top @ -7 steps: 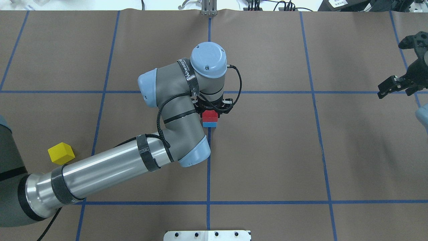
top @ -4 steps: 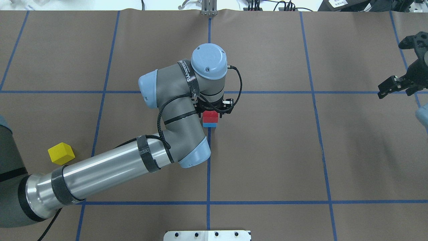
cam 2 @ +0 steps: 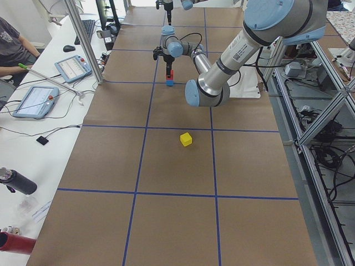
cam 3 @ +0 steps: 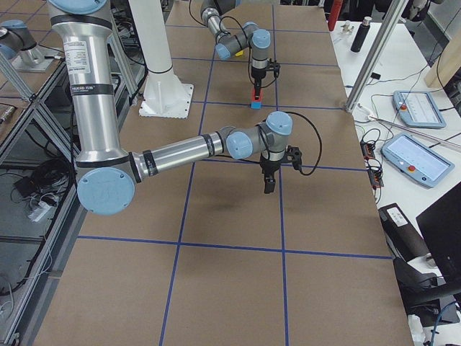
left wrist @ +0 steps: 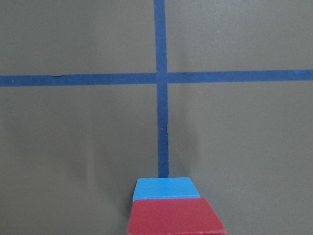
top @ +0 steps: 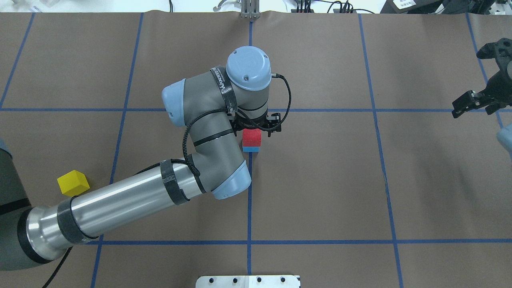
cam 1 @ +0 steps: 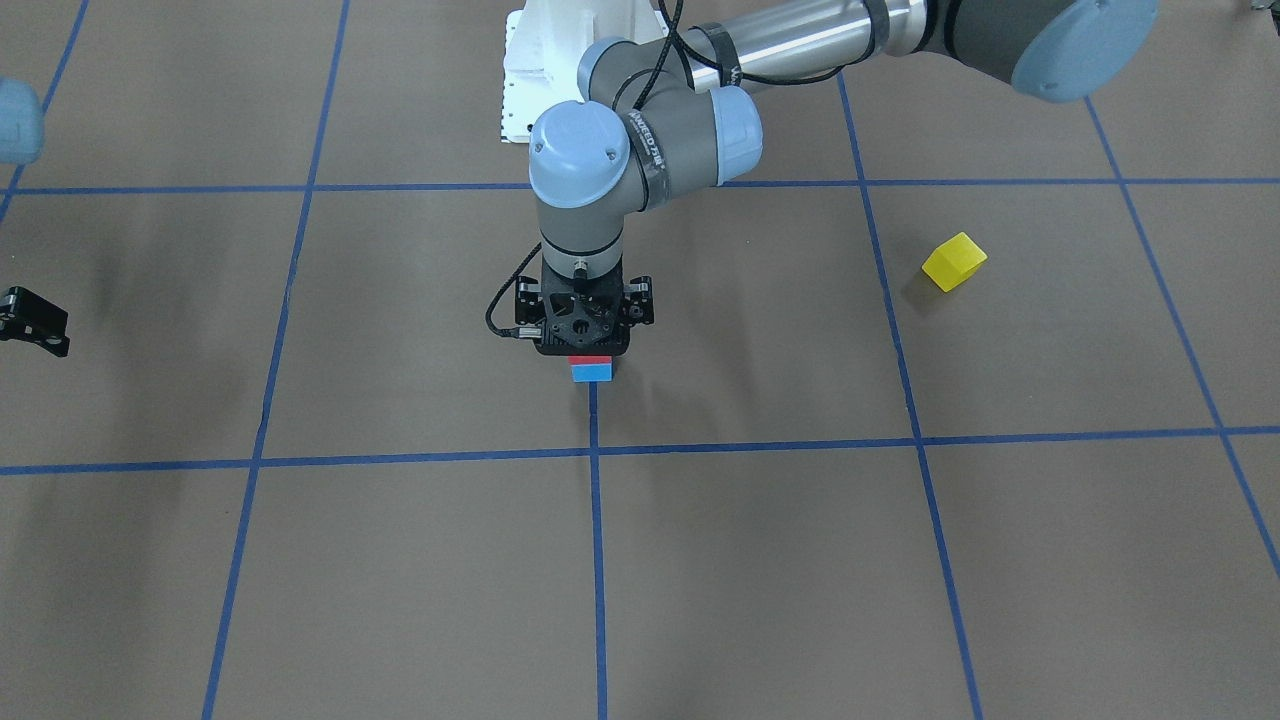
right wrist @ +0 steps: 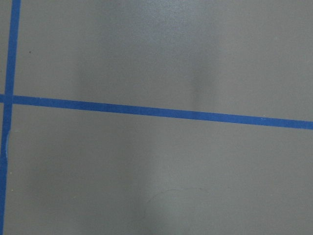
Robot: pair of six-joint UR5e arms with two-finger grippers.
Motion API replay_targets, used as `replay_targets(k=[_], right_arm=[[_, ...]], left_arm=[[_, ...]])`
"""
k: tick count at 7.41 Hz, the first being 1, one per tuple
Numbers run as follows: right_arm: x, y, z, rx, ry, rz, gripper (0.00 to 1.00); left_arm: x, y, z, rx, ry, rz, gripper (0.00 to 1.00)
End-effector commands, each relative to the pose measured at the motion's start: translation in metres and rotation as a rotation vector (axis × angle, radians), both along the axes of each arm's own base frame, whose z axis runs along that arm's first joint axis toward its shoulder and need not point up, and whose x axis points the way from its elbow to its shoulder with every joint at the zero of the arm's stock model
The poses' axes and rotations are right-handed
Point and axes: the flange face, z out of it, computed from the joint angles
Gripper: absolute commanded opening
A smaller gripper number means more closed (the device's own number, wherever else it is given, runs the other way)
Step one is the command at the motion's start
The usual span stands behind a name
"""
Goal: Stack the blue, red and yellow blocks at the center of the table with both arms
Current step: 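Open the left gripper and lift it off the red cube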
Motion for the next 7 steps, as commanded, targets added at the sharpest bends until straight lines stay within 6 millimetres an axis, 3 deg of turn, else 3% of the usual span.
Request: replay_targets(k=[1,3,4,6,7], right_arm=[[0.0,0.0,0.002,-0.002,0.002,0.0,1.0],[0.0,-0.001,0.001,0.001,0.001,0.0,1.0],[0.0,-0.001,0.0,0.001,0.001,0.001,1.0],[-0.001,-0.001,-0.001,0.002,0.0,0.001,1.0],[0.0,-0.001,-0.002,0.004,-0.001,0.001,1.0]], left_arm=[[-0.079,0.024,0.014,0.032,0.006,0.014,0.99],[-0.183,0.08,0.115,0.074,-0.011,0.042,0.99],[-0.224,0.104,0.171,0.064,-0.049,0.053,0.99],[-0.279,0.138,0.287,0.03,0.007,-0.028,0.99],[-0.293,0.147,0.318,-0.044,0.029,-0.102,0.99]])
